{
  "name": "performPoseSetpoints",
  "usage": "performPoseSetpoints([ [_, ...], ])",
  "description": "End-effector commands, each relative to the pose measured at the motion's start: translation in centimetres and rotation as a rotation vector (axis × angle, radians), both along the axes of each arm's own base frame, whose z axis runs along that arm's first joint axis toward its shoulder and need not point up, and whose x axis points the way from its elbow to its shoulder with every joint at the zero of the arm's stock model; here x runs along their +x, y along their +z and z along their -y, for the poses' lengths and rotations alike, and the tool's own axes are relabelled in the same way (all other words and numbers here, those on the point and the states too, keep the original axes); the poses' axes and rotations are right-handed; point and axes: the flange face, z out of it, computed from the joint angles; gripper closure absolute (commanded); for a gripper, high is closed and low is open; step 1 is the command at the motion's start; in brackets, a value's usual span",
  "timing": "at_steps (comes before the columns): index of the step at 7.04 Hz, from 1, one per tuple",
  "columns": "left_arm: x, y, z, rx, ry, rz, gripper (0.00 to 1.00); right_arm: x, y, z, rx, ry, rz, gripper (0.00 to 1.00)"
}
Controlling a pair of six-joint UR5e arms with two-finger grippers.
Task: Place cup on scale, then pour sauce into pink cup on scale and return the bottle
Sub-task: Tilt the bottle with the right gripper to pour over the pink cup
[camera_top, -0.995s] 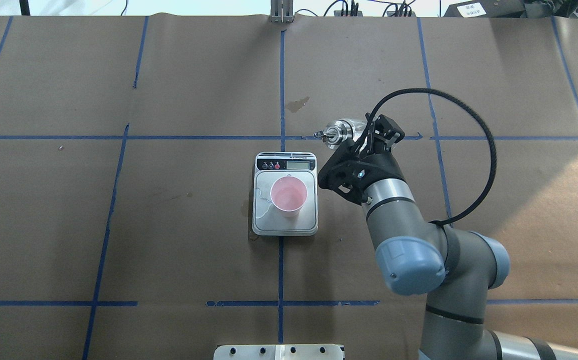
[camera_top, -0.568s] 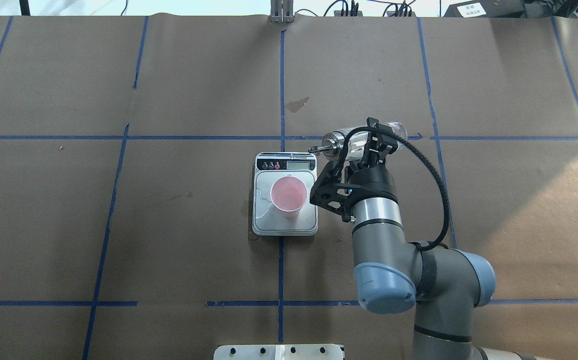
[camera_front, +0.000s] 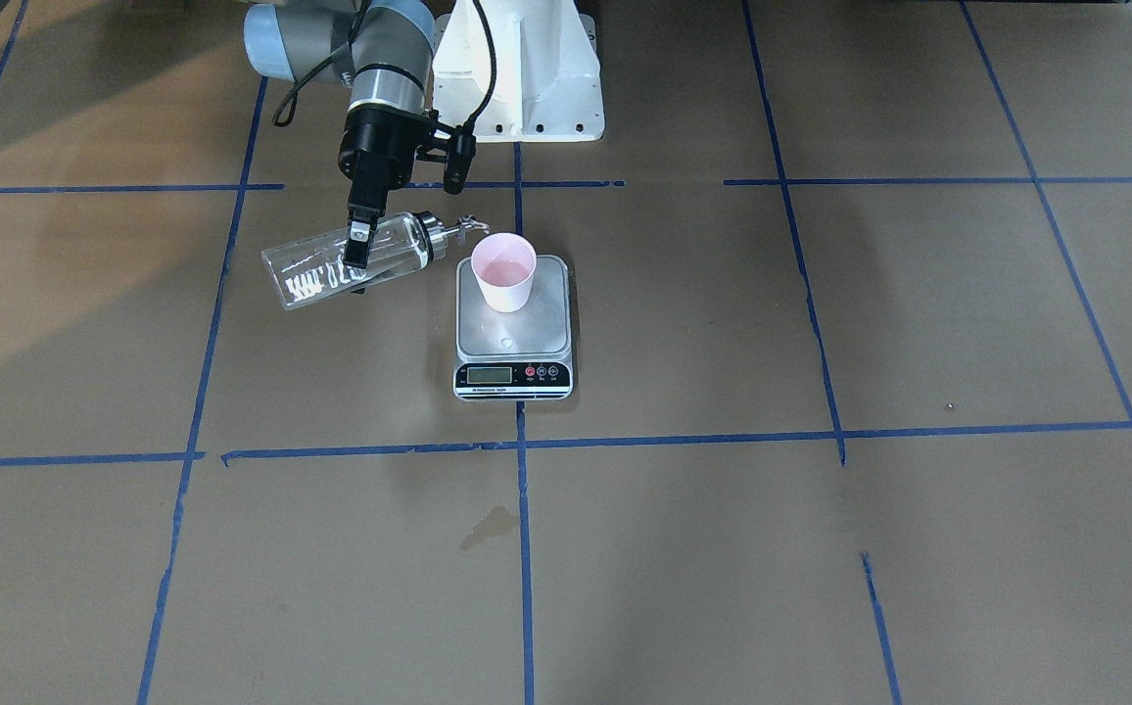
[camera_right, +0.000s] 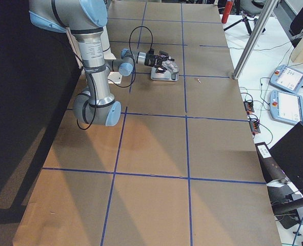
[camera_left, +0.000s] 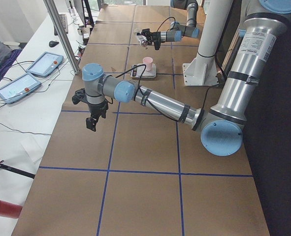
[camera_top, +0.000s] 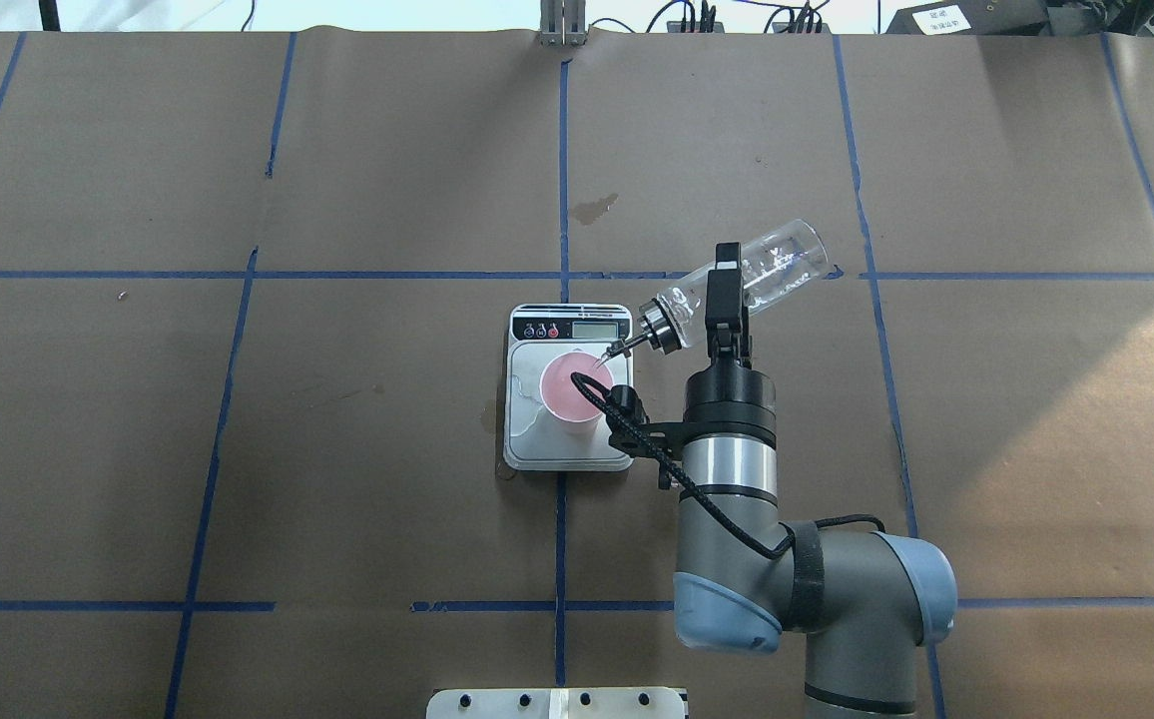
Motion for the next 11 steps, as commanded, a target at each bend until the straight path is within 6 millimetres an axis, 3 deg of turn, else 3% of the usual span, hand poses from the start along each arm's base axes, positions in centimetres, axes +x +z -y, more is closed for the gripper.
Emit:
performPoseSetpoints([
  [1, 0.0, 0.5, -0.2, -0.008, -0.001, 0.001, 0.0, 0.0, -1.0, 0.0, 0.02, -0.003, -0.15, 1.0],
  [3, -0.1, 0.5, -0.2, -0.008, -0.003, 0.001, 0.0, 0.1, -1.8, 0.1, 0.025, -0.008, -0.238, 1.0],
  [5, -0.1, 0.5, -0.2, -0.009, -0.003, -0.001, 0.0, 0.2, -1.9, 0.1, 0.026, -0.008, -0.197, 1.0],
  [6, -0.5, 0.3, -0.1, -0.008, -0.012, -0.002, 0.0, 0.4, -1.9, -0.1, 0.034, -0.008, -0.109, 1.0],
  [9, -0.7, 0.0, -0.1, -0.004, -0.017, -0.003, 0.0, -2.5, 2.4, 0.2, 0.028, 0.035, 0.178, 1.0],
  [11, -0.7, -0.6, 0.1, 0.001, -0.022, -0.005, 0.0, -2.4, 1.5, 0.0, -0.021, -0.012, 0.35, 1.0],
])
